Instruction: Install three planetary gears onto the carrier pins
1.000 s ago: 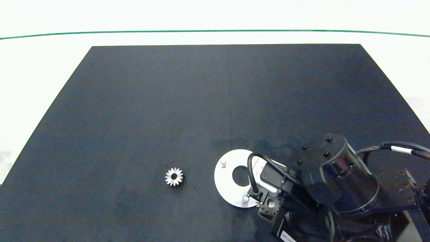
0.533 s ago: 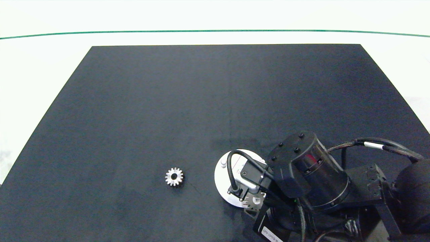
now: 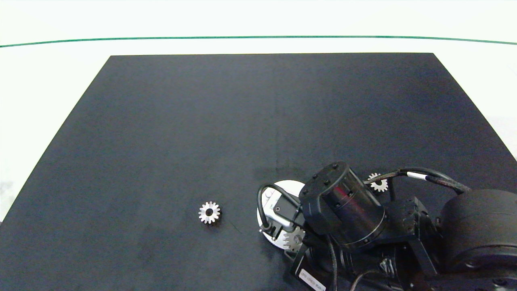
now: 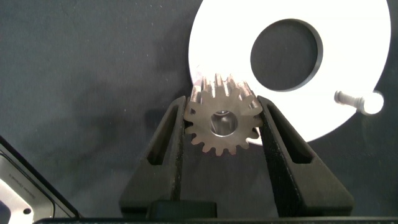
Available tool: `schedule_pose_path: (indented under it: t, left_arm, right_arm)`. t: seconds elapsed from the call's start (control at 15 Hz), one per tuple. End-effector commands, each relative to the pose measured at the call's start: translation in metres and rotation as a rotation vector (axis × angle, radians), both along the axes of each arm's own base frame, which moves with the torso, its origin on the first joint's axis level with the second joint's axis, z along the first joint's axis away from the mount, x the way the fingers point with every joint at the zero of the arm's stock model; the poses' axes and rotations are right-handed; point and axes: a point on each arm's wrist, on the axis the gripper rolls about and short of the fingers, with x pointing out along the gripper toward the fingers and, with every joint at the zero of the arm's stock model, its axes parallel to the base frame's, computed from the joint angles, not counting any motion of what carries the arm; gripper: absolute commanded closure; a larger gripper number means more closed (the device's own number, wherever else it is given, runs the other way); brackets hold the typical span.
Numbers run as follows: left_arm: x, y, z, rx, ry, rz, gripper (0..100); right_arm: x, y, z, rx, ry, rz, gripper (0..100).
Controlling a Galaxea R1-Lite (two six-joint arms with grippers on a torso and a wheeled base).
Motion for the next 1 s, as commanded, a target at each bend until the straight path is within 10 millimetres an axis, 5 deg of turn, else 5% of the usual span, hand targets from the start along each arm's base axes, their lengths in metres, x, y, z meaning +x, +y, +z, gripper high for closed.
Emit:
schedule_pose_path:
  t: [0.07, 0.33, 0.4, 0.87, 1.0]
  left_arm:
    - [0.0, 0.0, 0.0, 0.002, 0.002, -0.001, 0]
    - [0.002, 0.0, 0.0, 0.003, 0.005, -0.005, 0]
    - [0.001, 0.0, 0.001, 0.002, 0.004, -0.007, 0]
    - [0.001, 0.0, 0.001, 0.001, 0.002, -0.006, 0]
    - [0.0, 0.0, 0.001, 0.0, -0.002, -0.008, 0]
  right_arm:
    - [0.002, 0.001, -0.003, -0.012, 0.006, -0.003, 78]
    - [0.004, 0.0, -0.003, -0.01, 0.004, -0.009, 78]
    - [0.004, 0.0, -0.003, -0.009, 0.005, -0.01, 0]
    - [0.005, -0.002, -0.002, -0.005, 0.004, -0.019, 0]
    - [-0.008, -0.022, 0.02, 0.03, -0.058, -0.045, 0]
